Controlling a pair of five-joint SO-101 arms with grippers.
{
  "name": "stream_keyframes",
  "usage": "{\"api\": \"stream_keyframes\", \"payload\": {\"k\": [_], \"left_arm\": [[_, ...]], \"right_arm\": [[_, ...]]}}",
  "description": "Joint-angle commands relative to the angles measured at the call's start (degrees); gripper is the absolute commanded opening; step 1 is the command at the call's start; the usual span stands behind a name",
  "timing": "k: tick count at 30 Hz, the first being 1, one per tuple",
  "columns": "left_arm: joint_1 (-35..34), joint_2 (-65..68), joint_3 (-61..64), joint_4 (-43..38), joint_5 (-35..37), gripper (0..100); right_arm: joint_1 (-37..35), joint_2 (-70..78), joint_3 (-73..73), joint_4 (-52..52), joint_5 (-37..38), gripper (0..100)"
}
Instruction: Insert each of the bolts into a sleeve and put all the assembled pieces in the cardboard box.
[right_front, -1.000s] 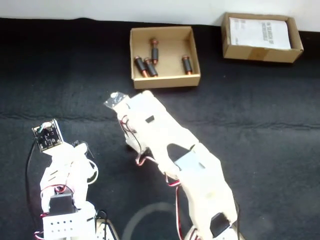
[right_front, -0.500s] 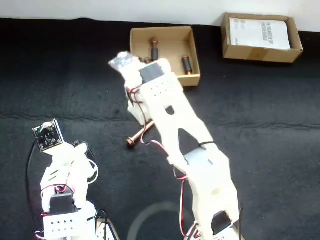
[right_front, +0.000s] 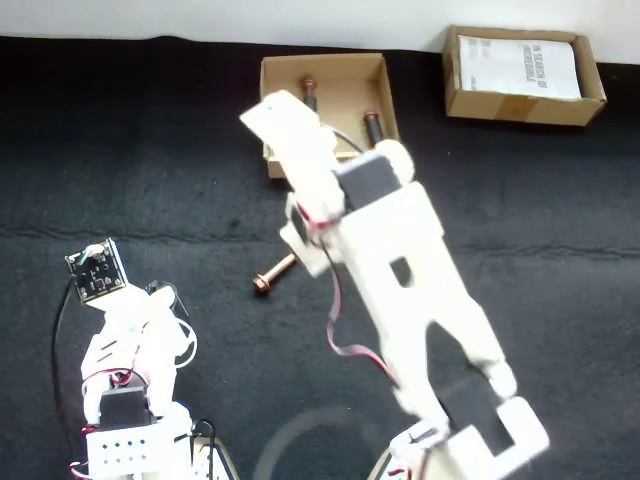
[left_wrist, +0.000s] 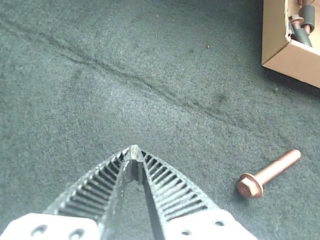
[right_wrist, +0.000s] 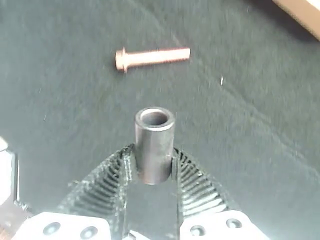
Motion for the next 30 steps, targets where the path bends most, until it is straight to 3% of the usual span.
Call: {"api": "stream_keyframes", "payload": {"k": [1,7,16,23,30], "left_arm": [[-0.2,-1.6,0.9,0.1,-0.2,1],[-0.2,-1.6,0.9,0.5,0.0,1],[1.9,-1.7,0.9,8.4,0.0,1],[1.9,-2.0,-1.4,5.6,-0.3,1],[2.8,-1.7,-12.0,5.7,-0.3,1]], "right_arm": [[0.9,-14.0,10.2,0.7,-0.6,0.7],[7.2,-28.0,24.3,0.6,-0.6,0.7],[19.6,-45.9,40.0,0.5,-0.6,0.7],[28.6,-61.1,54.5,0.4,-0.7,0.7],[37.0,-74.4,56.2,-1.5,-0.6,0.7]]}}
